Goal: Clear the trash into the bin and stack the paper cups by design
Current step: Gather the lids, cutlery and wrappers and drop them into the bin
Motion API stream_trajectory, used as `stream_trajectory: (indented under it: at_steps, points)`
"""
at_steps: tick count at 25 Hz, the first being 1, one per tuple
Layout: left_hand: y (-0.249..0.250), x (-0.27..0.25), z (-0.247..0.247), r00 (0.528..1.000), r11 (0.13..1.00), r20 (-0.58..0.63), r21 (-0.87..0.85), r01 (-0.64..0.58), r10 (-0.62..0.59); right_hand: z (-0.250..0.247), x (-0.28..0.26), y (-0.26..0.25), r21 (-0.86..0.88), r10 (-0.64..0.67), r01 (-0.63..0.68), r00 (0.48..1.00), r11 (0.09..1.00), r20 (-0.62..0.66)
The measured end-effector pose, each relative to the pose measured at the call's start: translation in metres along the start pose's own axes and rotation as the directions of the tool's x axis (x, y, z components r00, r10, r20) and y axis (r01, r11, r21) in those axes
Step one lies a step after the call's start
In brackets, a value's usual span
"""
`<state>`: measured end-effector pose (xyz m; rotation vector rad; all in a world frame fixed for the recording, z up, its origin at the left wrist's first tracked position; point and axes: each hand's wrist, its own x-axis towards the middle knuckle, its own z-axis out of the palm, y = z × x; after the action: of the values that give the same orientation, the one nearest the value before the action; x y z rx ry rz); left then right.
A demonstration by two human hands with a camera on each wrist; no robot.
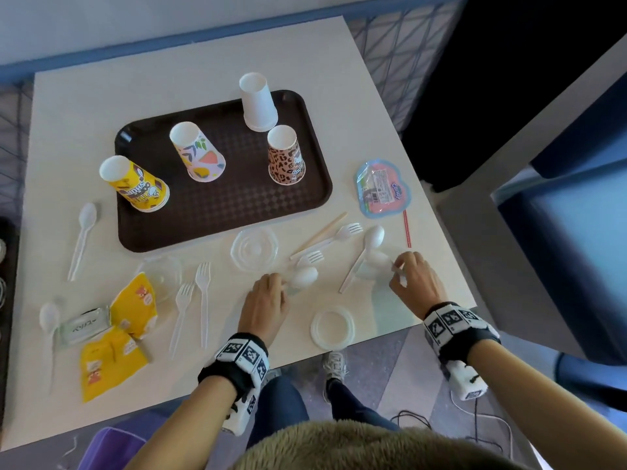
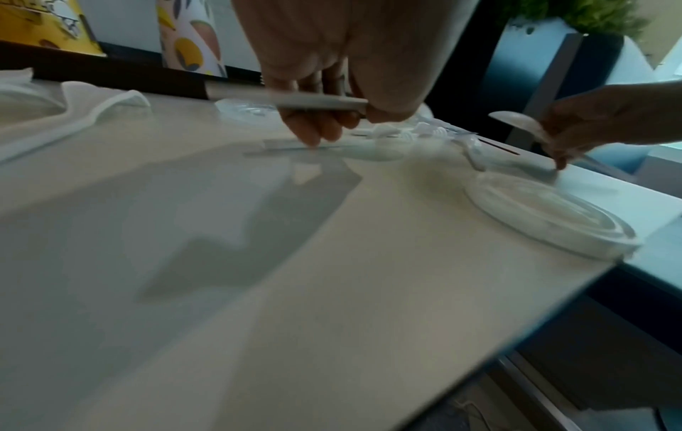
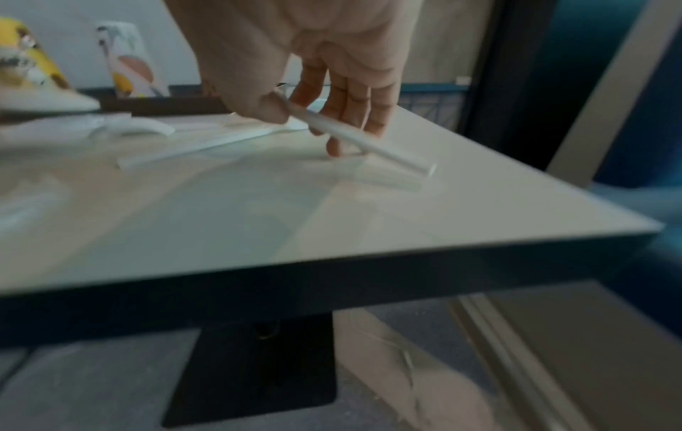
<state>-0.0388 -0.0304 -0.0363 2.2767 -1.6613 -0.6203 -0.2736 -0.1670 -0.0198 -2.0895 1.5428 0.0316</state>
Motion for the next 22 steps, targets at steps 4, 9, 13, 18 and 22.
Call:
stream_trajectory:
  at_steps: [4, 9, 13, 18, 22]
  points:
    - [0.002, 0.017, -0.004, 0.993, 0.993, 0.007, -0.032, 0.116, -0.116, 0.007, 0.013, -0.026, 0.257, 0.218, -0.203, 0.975, 0.945, -0.034]
    - [0.007, 0.030, 0.002, 0.994, 0.994, 0.002, -0.027, 0.105, -0.105, 0.018, 0.034, -0.053, 0.320, 0.443, -0.440, 0.894, 0.839, 0.067]
    - [0.011, 0.034, 0.004, 1.000, 0.997, 0.013, 0.074, 0.021, -0.022, 0.019, 0.042, -0.060, 0.331, 0.487, -0.481, 0.871, 0.812, 0.071]
    - [0.039, 0.058, -0.003, 0.991, 0.998, -0.119, -0.016, -0.062, 0.060, 0.014, 0.039, -0.058, 0.363, 0.486, -0.484, 0.869, 0.796, 0.093]
    - [0.063, 0.089, -0.004, 1.000, 0.999, 0.004, -0.049, 0.000, 0.000, 0.008, 0.034, -0.047, 0.418, 0.486, -0.454, 0.873, 0.787, 0.034]
